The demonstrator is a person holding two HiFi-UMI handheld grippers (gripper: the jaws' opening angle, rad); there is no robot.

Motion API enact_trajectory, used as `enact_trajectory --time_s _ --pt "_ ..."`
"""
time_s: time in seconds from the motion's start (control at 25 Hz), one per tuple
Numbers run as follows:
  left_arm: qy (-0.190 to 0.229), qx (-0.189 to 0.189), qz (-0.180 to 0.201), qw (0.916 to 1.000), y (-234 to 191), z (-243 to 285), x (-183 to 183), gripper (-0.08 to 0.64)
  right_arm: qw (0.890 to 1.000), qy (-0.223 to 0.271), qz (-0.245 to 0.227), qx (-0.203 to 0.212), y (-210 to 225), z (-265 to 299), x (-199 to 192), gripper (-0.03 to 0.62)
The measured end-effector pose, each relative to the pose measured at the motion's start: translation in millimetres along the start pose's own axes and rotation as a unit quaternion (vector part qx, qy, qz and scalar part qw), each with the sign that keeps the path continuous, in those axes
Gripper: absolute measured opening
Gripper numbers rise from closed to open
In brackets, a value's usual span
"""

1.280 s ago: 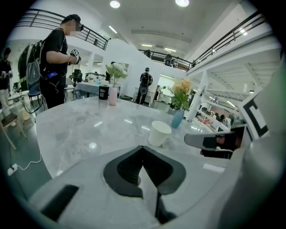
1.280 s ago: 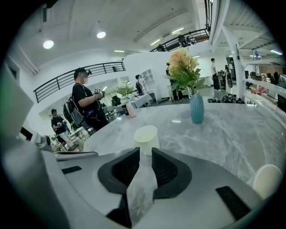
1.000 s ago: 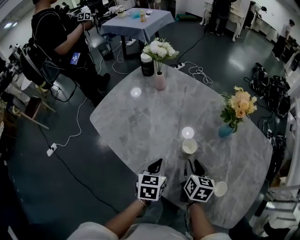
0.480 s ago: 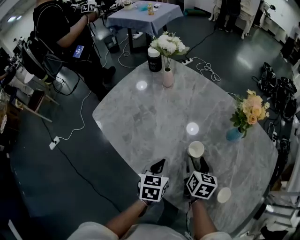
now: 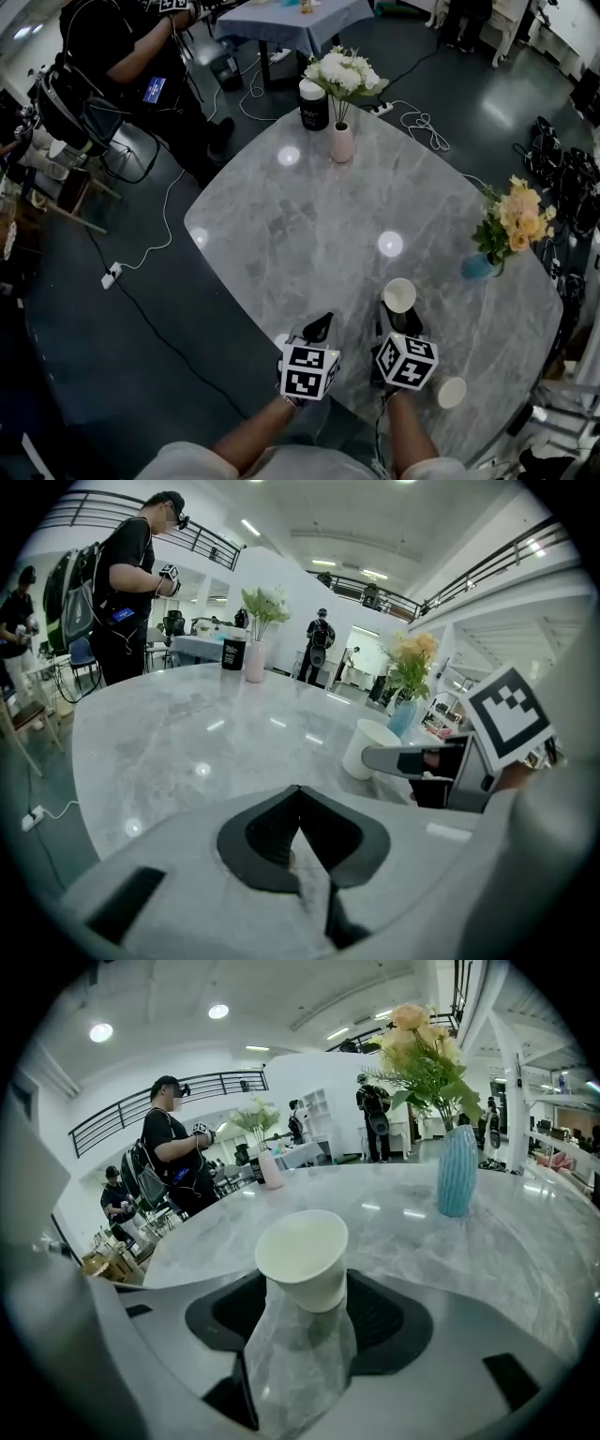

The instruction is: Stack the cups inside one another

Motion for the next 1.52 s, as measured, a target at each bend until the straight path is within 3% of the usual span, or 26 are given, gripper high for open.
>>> enact_trajectory --time_s 0.68,1.52 --pt "-0.006 0.002 -0.002 1.0000 -2.5 1.0 -1.9 -0.005 1.000 0.005 0.006 -0.013 3.1 -2.0 6.1 0.227" --pt "0.032 -0.029 0.013 0.9990 46.7 -43.9 -1.7 -0.005 0.999 0.042 0.008 -0.018 -1.1 -83.3 10.3 0.225"
Point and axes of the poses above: the fingertips, and each gripper's own axes: z forward along the fingers, y to its right, x out of its top, the point moved 5 cm from there along -z, backward along the fingers, and after that the axes turned 14 degrees about x, right-handed, at the moved point
